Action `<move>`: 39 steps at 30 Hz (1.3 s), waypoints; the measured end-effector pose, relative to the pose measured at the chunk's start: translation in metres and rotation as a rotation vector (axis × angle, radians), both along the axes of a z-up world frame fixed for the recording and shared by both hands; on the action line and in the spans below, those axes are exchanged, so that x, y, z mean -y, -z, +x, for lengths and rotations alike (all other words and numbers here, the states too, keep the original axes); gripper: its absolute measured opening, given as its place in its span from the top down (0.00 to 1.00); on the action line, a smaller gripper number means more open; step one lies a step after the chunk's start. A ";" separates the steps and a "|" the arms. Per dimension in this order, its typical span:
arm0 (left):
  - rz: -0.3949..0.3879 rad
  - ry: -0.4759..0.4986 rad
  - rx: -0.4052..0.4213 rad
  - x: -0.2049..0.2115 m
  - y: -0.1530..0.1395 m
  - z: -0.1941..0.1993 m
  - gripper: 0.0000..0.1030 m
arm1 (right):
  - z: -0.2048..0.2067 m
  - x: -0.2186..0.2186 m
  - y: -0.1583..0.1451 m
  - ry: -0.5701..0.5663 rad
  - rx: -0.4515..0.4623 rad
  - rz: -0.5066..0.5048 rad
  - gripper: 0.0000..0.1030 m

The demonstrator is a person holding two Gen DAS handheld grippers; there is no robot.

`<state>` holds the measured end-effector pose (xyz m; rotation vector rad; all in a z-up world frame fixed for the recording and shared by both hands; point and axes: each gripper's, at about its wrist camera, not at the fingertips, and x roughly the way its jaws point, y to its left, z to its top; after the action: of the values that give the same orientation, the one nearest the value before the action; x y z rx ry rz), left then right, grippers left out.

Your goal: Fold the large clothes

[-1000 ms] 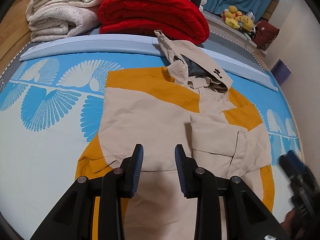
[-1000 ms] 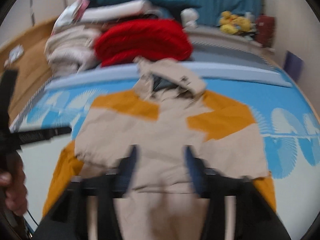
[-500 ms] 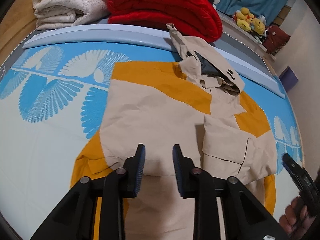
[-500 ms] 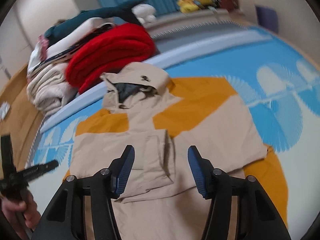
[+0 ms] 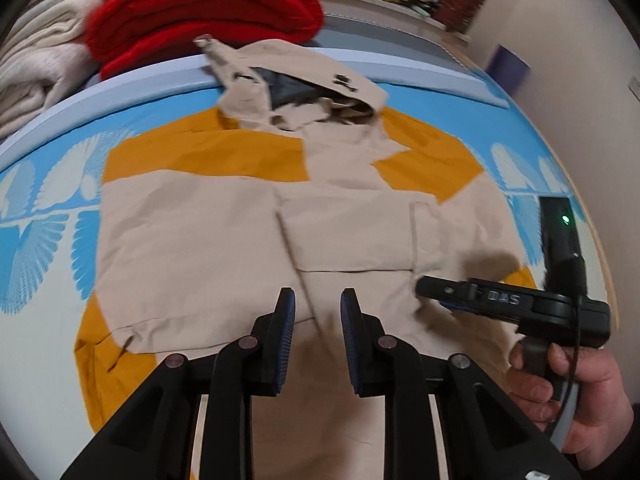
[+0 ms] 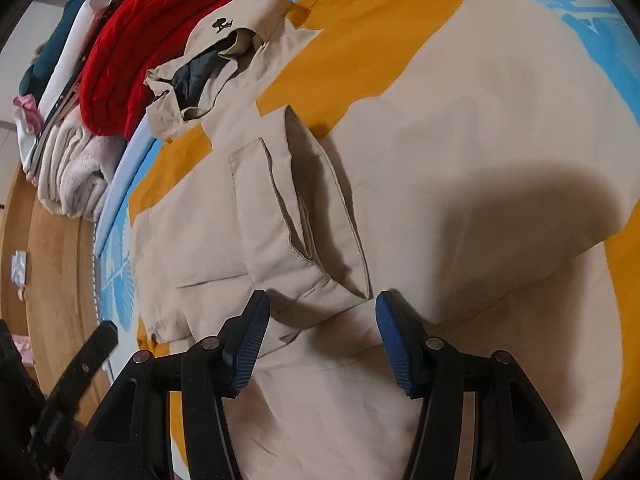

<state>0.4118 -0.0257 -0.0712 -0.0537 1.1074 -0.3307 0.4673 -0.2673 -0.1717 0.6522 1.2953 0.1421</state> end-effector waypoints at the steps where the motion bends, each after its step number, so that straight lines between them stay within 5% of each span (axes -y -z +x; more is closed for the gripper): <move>1: 0.000 0.010 0.000 0.003 0.000 -0.001 0.80 | 0.000 -0.001 0.000 -0.004 0.004 -0.005 0.50; 3: 0.000 0.023 0.000 0.005 0.001 -0.003 0.80 | 0.000 -0.004 -0.001 -0.008 0.009 -0.019 0.89; 6: -0.009 0.037 -0.005 0.007 0.003 -0.004 0.80 | -0.001 -0.004 -0.011 -0.003 0.052 0.038 0.99; 12: -0.048 0.019 -0.050 0.005 0.010 -0.001 0.77 | -0.004 -0.033 -0.064 -0.132 0.295 0.202 0.99; 16: -0.010 0.014 -0.058 0.007 0.015 -0.001 0.76 | -0.008 -0.046 -0.076 -0.162 0.302 0.046 0.96; 19: -0.004 0.003 -0.068 0.005 0.017 0.000 0.76 | -0.007 -0.036 -0.063 -0.115 0.250 -0.090 0.70; 20: -0.005 0.003 -0.070 0.005 0.018 0.001 0.76 | -0.007 -0.028 -0.053 -0.082 0.207 -0.080 0.47; 21: -0.005 0.006 -0.072 0.005 0.018 0.000 0.76 | -0.006 -0.020 -0.041 -0.041 0.158 -0.055 0.38; 24: -0.007 0.023 -0.075 0.008 0.019 0.000 0.76 | -0.004 -0.004 -0.011 0.019 0.052 0.033 0.38; 28: -0.016 0.037 -0.082 0.011 0.021 -0.001 0.76 | -0.004 0.003 0.005 0.072 0.030 0.104 0.45; 30: -0.034 0.049 -0.084 0.013 0.020 -0.002 0.75 | -0.003 0.002 0.006 0.073 0.042 0.139 0.89; 31: -0.042 0.052 -0.084 0.014 0.020 -0.002 0.73 | -0.003 0.001 0.004 0.075 0.054 0.146 0.92; 35: -0.068 0.047 -0.076 0.014 0.016 -0.003 0.57 | -0.006 -0.009 -0.022 0.041 0.173 0.258 0.94; 39: -0.066 0.006 -0.051 0.010 0.012 -0.001 0.54 | -0.007 -0.035 -0.057 -0.103 0.305 0.425 0.94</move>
<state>0.4111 -0.0358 -0.0835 -0.1181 1.1473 -0.3731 0.4604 -0.2321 -0.1147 0.8857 1.0075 0.5907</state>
